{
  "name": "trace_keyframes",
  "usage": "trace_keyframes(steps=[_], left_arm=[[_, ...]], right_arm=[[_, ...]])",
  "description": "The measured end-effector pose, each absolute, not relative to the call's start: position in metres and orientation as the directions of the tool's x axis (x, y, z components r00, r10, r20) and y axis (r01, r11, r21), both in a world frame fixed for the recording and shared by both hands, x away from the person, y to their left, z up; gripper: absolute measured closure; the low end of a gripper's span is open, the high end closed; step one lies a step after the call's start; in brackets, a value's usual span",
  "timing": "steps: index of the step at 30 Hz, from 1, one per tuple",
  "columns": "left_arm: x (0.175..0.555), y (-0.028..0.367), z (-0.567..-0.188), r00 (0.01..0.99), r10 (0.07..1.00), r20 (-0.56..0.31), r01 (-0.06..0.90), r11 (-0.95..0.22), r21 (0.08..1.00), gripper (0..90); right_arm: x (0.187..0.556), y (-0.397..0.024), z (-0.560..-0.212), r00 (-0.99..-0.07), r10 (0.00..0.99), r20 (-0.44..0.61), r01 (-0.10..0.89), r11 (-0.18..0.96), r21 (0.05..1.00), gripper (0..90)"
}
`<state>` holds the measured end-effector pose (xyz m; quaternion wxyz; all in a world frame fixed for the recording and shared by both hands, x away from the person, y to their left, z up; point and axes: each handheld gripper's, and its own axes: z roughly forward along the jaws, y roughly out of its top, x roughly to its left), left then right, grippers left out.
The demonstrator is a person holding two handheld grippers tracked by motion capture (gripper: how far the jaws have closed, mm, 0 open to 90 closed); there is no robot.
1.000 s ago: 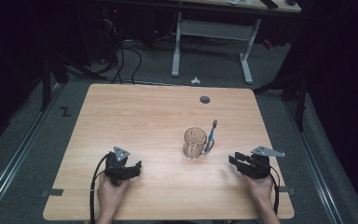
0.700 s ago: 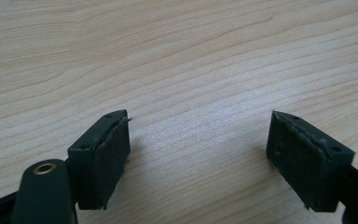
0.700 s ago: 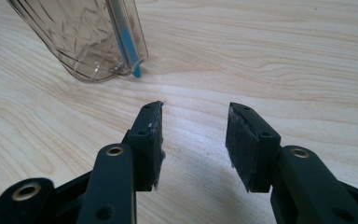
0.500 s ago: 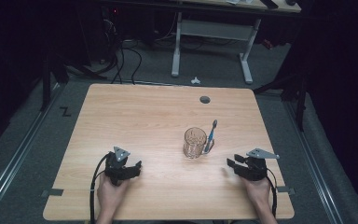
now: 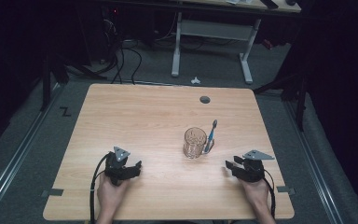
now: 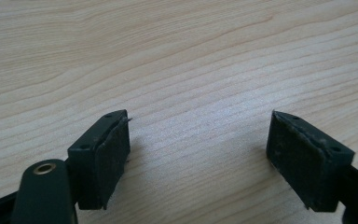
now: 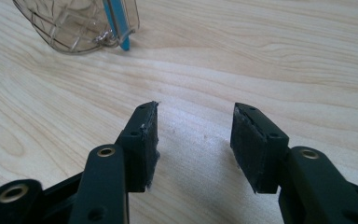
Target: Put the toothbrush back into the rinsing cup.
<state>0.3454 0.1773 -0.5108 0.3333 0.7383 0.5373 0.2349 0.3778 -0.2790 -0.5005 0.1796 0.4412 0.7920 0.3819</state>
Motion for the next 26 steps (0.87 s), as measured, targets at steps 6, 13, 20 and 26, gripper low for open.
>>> trace_keyframes(steps=[6, 13, 20, 26], left_arm=[[0.345, 0.177, -0.511, 0.313, 0.950, -0.011, 0.637, -0.201, 0.744, 22.0], [0.345, 0.177, -0.511, 0.313, 0.950, -0.011, 0.637, -0.201, 0.744, 22.0], [0.345, 0.177, -0.511, 0.312, 0.950, -0.012, 0.637, -0.200, 0.745, 22.0], [0.345, 0.177, -0.511, 0.312, 0.950, -0.011, 0.637, -0.201, 0.745, 22.0]], right_arm=[[0.378, -0.274, -0.504, -0.552, 0.834, 0.030, 0.565, 0.347, 0.748, 50.1], [0.377, -0.270, -0.504, -0.558, 0.830, -0.002, 0.558, 0.377, 0.739, 46.4], [0.377, -0.268, -0.504, -0.552, 0.834, -0.021, 0.556, 0.387, 0.735, 41.4], [0.377, -0.268, -0.504, -0.549, 0.836, -0.020, 0.558, 0.384, 0.735, 41.1]])
